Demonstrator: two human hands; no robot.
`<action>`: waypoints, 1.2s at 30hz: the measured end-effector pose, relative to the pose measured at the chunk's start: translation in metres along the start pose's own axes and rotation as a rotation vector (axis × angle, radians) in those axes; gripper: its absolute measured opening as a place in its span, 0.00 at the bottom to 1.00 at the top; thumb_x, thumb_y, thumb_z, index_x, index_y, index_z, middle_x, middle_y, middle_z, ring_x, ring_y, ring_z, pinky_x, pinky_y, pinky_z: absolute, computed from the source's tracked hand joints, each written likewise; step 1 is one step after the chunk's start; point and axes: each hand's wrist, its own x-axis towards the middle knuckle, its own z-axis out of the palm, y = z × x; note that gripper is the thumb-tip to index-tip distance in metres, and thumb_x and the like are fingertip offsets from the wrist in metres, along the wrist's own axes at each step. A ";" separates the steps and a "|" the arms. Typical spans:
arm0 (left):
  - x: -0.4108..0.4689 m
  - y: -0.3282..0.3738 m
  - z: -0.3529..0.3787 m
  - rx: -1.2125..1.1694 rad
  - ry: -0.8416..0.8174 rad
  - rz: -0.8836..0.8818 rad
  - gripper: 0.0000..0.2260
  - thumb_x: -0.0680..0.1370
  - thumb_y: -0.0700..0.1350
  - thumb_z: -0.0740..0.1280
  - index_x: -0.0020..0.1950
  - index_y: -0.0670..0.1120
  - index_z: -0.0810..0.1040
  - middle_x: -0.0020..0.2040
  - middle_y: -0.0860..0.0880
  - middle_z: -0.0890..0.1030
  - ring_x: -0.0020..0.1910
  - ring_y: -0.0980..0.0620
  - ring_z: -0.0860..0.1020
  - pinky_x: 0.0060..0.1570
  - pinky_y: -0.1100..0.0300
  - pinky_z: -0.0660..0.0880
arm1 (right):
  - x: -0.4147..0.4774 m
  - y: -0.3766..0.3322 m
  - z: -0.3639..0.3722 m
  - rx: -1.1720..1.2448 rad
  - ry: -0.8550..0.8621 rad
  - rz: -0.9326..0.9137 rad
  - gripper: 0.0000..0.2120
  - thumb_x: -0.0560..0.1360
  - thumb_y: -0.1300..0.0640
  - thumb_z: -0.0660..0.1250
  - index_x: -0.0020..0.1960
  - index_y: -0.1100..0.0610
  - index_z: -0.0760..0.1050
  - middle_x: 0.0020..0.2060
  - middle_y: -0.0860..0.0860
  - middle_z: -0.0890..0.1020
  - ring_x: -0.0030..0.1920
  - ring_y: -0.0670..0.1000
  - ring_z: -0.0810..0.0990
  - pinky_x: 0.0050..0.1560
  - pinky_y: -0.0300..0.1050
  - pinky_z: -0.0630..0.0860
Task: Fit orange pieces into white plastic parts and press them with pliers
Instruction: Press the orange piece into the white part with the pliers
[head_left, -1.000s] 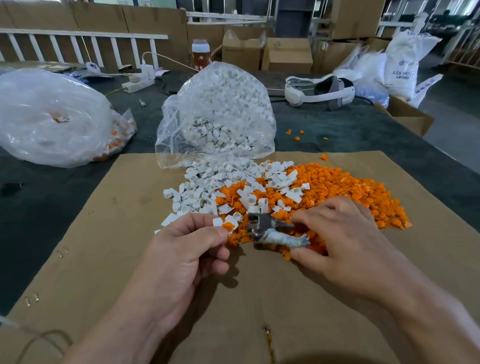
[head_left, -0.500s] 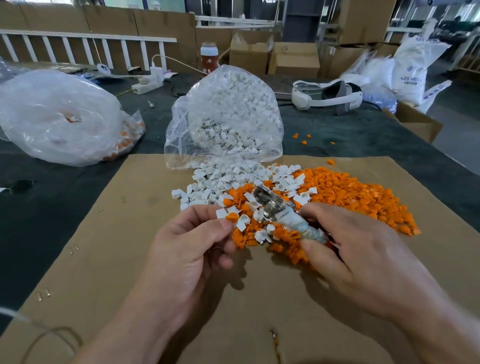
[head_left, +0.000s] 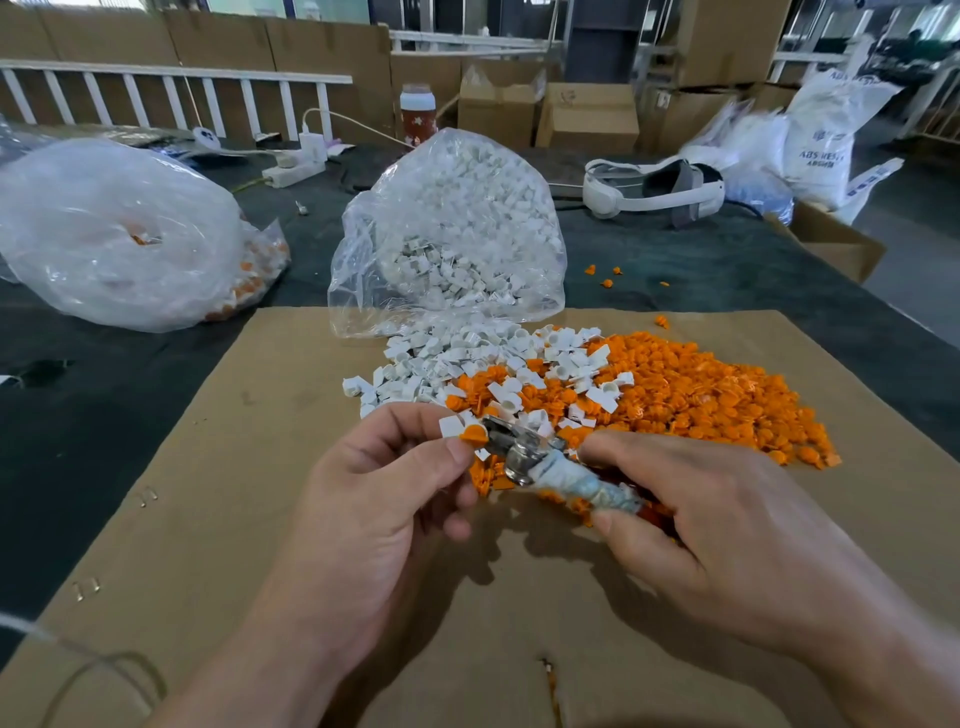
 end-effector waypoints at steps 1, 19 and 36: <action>0.000 0.000 0.000 0.008 -0.003 0.003 0.06 0.66 0.36 0.73 0.39 0.45 0.82 0.31 0.45 0.77 0.28 0.53 0.75 0.24 0.63 0.73 | 0.000 0.000 0.000 0.008 -0.006 -0.008 0.20 0.74 0.40 0.53 0.60 0.46 0.74 0.44 0.40 0.79 0.43 0.44 0.77 0.40 0.47 0.76; 0.002 -0.006 -0.006 0.185 -0.042 0.127 0.03 0.70 0.40 0.71 0.41 0.47 0.83 0.31 0.45 0.78 0.29 0.53 0.77 0.27 0.64 0.74 | 0.000 0.002 0.002 -0.005 -0.045 -0.010 0.28 0.75 0.33 0.49 0.67 0.46 0.71 0.53 0.38 0.77 0.52 0.41 0.75 0.50 0.41 0.73; 0.003 -0.005 -0.009 0.169 -0.081 0.131 0.04 0.71 0.39 0.70 0.42 0.47 0.83 0.33 0.46 0.79 0.32 0.52 0.78 0.29 0.64 0.75 | 0.002 -0.003 0.007 -0.054 0.018 0.001 0.32 0.74 0.29 0.45 0.58 0.46 0.78 0.43 0.42 0.80 0.43 0.45 0.79 0.39 0.47 0.77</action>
